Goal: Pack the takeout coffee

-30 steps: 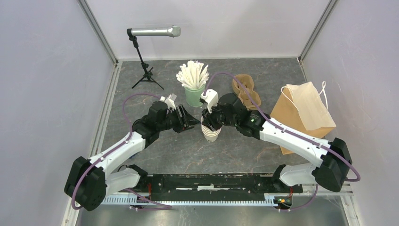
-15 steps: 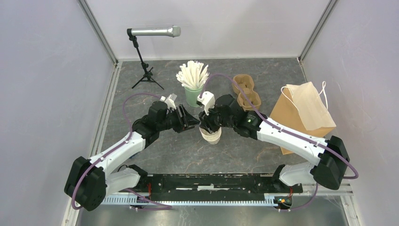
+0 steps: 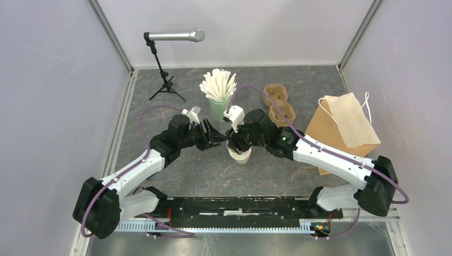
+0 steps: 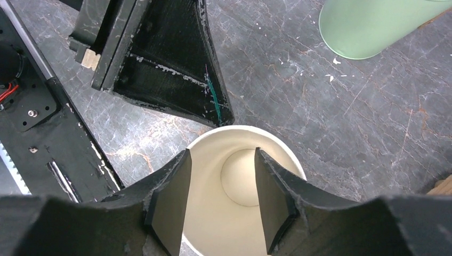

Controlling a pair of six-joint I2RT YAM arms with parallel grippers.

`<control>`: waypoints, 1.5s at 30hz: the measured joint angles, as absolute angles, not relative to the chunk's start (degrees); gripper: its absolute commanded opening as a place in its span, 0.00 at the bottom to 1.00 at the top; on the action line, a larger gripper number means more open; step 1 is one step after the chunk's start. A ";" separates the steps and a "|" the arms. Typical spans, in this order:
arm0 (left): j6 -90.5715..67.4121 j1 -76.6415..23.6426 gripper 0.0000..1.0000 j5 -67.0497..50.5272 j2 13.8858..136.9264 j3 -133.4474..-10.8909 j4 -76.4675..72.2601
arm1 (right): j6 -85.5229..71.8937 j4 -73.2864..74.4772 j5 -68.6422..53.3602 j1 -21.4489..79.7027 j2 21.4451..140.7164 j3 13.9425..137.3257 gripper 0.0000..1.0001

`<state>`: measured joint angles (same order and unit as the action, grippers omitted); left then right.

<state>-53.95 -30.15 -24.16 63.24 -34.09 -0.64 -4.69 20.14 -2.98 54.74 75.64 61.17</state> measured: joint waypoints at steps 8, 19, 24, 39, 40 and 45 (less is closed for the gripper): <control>-53.93 -30.15 0.65 -24.14 63.20 -34.06 -0.56 | -4.89 21.69 -0.91 56.36 73.14 61.58 0.53; -55.02 -30.15 0.65 -25.80 63.26 -33.01 -2.35 | -4.38 22.59 3.64 57.39 72.51 62.48 0.47; -55.96 -30.15 0.65 -27.20 63.83 -32.45 -3.88 | -3.95 23.14 5.19 57.39 72.95 62.48 0.46; -56.75 -30.15 0.64 -28.64 63.88 -32.16 -4.97 | -3.90 23.18 3.70 57.39 73.97 62.22 0.37; -56.75 -30.15 0.64 -28.71 63.88 -32.10 -4.97 | -3.99 23.18 3.70 57.39 73.97 62.04 0.37; -57.25 -30.15 0.64 -29.45 64.38 -31.90 -5.43 | -4.19 23.16 3.70 57.39 74.00 62.00 0.37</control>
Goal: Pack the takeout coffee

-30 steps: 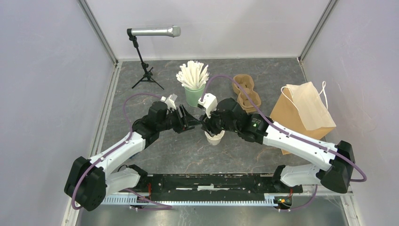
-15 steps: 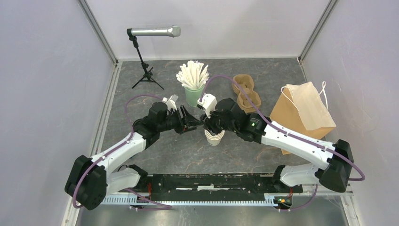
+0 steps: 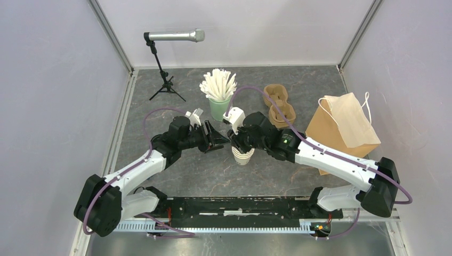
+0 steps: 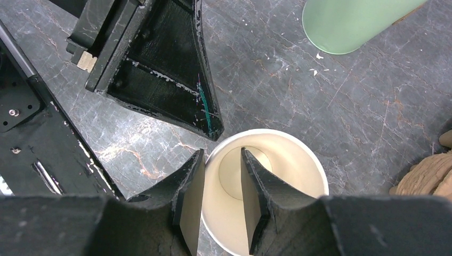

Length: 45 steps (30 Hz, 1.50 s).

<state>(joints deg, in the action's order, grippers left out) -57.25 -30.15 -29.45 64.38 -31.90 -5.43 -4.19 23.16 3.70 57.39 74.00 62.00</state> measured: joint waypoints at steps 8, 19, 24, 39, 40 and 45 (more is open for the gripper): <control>-58.11 -30.15 0.64 -30.30 64.60 -31.86 -6.17 | -4.21 23.16 3.64 57.39 74.11 61.98 0.38; -58.72 -30.15 0.64 -30.33 64.60 -31.83 -6.17 | -4.21 23.35 2.83 57.39 74.08 61.23 0.37; -59.11 -30.15 0.64 -30.41 64.60 -31.73 -6.68 | -4.19 23.33 2.92 57.39 73.93 60.16 0.23; -63.75 -31.29 0.64 -33.04 68.77 -29.56 -14.87 | -4.08 22.81 3.27 57.39 70.50 57.12 0.31; -63.88 -31.38 0.64 -33.15 68.95 -29.56 -15.27 | -4.12 22.74 3.27 57.39 70.28 56.97 0.31; -64.05 -31.81 0.64 -33.17 68.97 -29.56 -16.53 | -4.21 22.59 3.49 57.41 68.60 56.64 0.15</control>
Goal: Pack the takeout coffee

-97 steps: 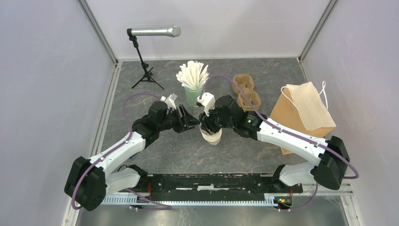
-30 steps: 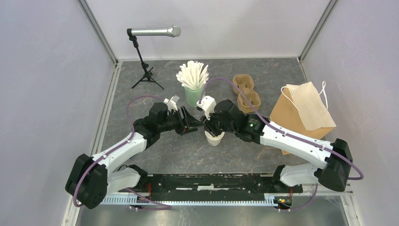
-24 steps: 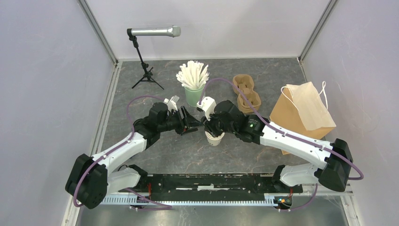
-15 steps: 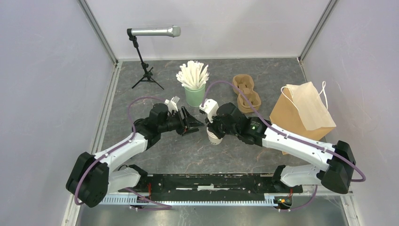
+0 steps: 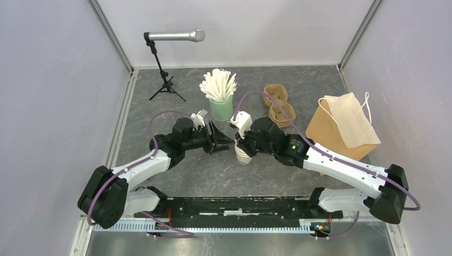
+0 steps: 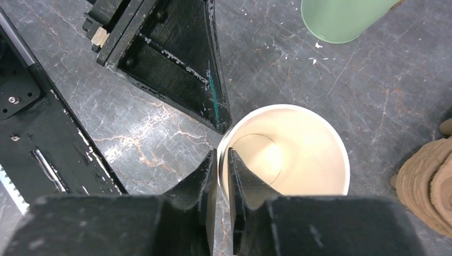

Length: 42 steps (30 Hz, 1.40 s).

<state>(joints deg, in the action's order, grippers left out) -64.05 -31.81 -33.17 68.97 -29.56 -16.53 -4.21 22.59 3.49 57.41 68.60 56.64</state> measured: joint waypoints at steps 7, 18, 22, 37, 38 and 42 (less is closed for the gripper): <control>-64.07 -32.03 0.64 -33.15 69.08 -29.56 -16.91 | -4.19 21.54 3.70 57.41 68.12 56.49 0.00; -64.90 -32.40 0.64 -33.21 71.33 -29.56 -18.94 | -4.16 20.27 3.70 57.39 67.61 55.64 0.00; -65.12 -32.82 0.63 -33.26 72.16 -29.56 -19.81 | -3.97 20.18 3.70 57.39 66.92 54.83 0.00; -65.04 -34.57 0.63 -31.55 72.29 -30.48 -18.09 | -2.68 19.35 4.49 57.39 64.36 53.65 0.00; -65.06 -34.65 0.63 -31.51 72.29 -30.48 -17.96 | -2.66 19.03 4.60 57.41 64.14 53.65 0.00; -64.99 -34.81 0.63 -31.18 72.29 -30.92 -17.17 | -2.52 18.06 5.23 57.41 63.29 53.91 0.00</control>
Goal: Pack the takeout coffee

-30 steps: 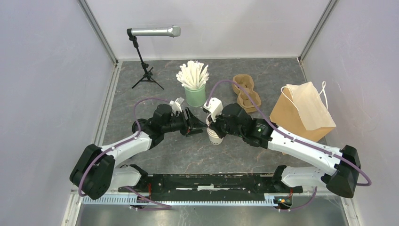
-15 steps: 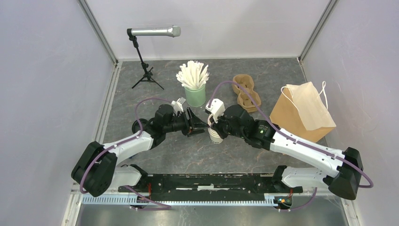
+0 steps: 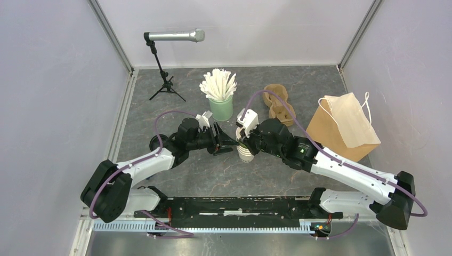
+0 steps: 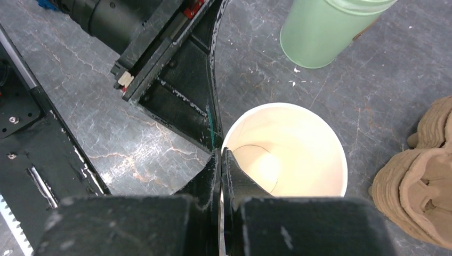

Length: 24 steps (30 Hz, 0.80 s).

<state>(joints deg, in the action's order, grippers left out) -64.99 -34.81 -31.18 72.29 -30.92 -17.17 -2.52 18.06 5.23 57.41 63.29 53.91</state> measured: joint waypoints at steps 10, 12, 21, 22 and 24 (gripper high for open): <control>-64.42 -35.11 0.63 -30.87 72.44 -32.60 -14.31 | -1.32 21.56 9.15 57.41 63.24 61.93 0.00; -63.75 -35.14 0.63 -30.30 71.92 -33.43 -12.40 | -1.17 22.09 9.58 57.41 63.13 64.31 0.00; -57.93 -35.11 0.81 -22.37 61.67 -40.01 3.66 | -1.15 24.14 9.10 57.43 62.89 70.65 0.00; -57.14 -35.11 0.84 -20.78 59.94 -40.88 5.82 | -1.15 24.25 8.86 57.45 63.13 71.09 0.00; -55.37 -35.11 0.90 -16.84 56.16 -42.57 10.02 | -1.17 24.12 7.70 57.71 63.81 71.77 0.00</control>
